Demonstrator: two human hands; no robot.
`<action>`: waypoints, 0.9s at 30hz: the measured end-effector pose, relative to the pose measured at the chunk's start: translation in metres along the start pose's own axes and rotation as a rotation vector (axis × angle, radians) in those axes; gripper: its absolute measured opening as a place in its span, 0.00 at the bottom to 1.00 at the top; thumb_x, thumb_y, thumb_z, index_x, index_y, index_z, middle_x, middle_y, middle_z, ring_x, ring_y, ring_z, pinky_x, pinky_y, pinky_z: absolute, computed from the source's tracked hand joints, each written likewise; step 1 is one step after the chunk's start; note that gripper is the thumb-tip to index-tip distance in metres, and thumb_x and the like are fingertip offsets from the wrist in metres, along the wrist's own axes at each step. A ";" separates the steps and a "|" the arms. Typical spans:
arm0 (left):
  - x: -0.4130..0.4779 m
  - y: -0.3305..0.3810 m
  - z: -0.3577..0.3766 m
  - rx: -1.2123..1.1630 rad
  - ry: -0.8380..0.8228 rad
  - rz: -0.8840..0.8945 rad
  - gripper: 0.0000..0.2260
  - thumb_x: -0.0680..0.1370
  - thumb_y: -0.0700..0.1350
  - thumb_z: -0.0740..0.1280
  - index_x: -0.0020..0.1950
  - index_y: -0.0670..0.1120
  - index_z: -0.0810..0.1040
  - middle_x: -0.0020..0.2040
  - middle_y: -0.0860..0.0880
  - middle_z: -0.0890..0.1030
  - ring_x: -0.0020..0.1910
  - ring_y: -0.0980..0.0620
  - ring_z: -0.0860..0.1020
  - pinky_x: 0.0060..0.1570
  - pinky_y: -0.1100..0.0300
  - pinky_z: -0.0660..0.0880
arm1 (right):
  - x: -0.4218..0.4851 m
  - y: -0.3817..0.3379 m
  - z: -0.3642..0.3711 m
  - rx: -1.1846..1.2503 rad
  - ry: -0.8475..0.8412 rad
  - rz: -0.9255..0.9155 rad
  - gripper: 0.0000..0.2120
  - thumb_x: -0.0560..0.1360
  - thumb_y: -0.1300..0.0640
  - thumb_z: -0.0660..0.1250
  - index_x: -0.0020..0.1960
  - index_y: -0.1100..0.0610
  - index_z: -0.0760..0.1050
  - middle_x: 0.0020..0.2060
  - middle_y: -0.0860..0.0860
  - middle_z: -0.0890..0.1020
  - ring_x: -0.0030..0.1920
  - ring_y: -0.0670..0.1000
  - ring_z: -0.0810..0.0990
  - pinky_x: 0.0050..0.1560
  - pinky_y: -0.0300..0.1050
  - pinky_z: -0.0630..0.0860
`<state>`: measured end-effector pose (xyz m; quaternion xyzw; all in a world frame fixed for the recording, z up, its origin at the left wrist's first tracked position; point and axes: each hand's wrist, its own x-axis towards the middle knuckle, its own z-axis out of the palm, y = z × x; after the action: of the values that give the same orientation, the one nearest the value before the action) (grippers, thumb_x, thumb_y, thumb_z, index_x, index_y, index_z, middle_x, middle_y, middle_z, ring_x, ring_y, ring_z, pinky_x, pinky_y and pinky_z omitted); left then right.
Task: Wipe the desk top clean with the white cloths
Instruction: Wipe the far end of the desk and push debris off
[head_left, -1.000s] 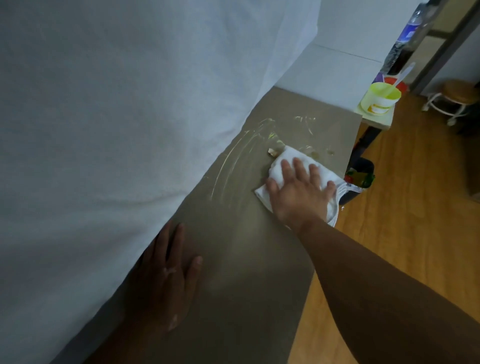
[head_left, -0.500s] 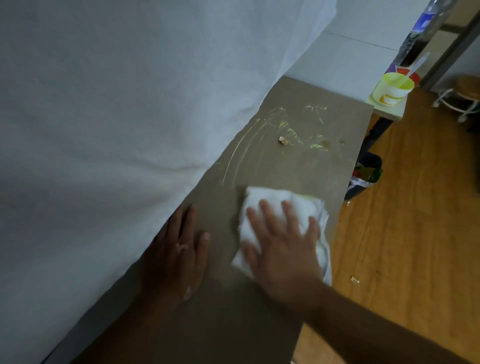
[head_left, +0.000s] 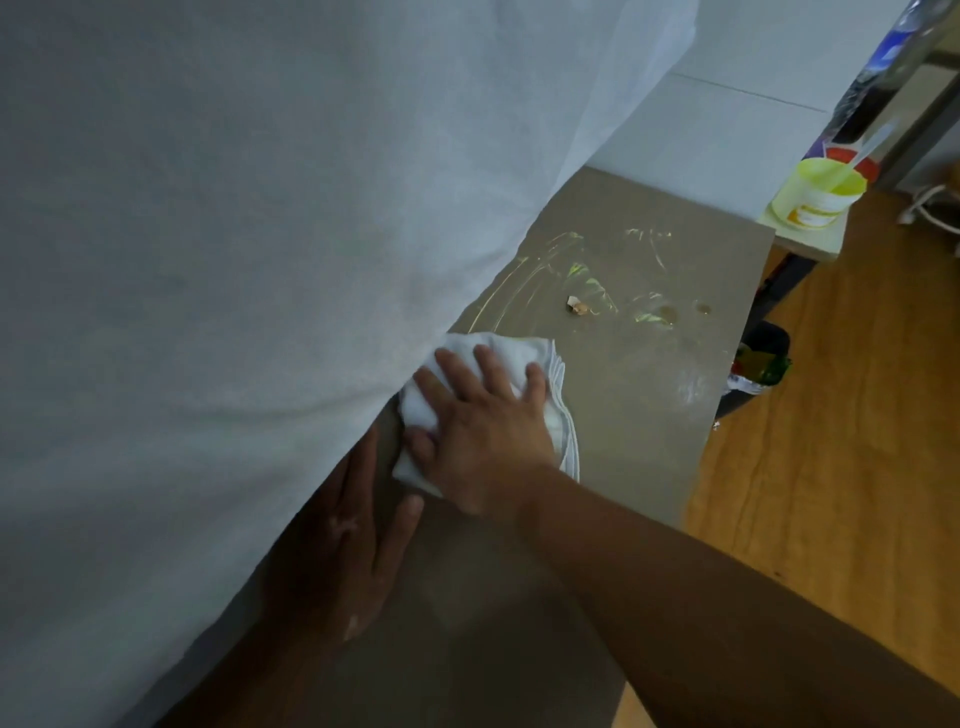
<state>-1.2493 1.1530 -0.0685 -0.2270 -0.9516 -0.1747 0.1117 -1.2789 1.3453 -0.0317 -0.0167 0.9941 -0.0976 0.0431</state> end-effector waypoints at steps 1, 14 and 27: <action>0.003 0.000 0.002 0.027 -0.023 -0.017 0.33 0.84 0.64 0.50 0.82 0.43 0.60 0.82 0.44 0.64 0.78 0.43 0.66 0.74 0.46 0.68 | 0.009 0.006 -0.001 0.008 0.011 0.025 0.32 0.81 0.34 0.48 0.83 0.45 0.53 0.84 0.48 0.53 0.83 0.59 0.45 0.74 0.75 0.43; 0.042 0.010 0.014 0.095 -0.166 0.011 0.36 0.84 0.67 0.46 0.82 0.43 0.61 0.81 0.44 0.64 0.77 0.43 0.66 0.77 0.58 0.54 | 0.096 0.081 -0.024 0.027 0.079 0.334 0.29 0.82 0.37 0.47 0.81 0.45 0.55 0.82 0.49 0.54 0.82 0.61 0.46 0.70 0.82 0.44; 0.053 0.021 0.022 0.076 -0.104 0.033 0.39 0.83 0.68 0.50 0.81 0.38 0.61 0.80 0.37 0.65 0.76 0.37 0.69 0.70 0.38 0.71 | -0.022 0.050 -0.002 -0.056 0.030 -0.035 0.33 0.79 0.35 0.51 0.78 0.52 0.67 0.79 0.54 0.68 0.79 0.67 0.60 0.69 0.81 0.54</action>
<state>-1.2884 1.1994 -0.0670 -0.2471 -0.9581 -0.1245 0.0736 -1.2581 1.3951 -0.0380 -0.0337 0.9966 -0.0706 0.0259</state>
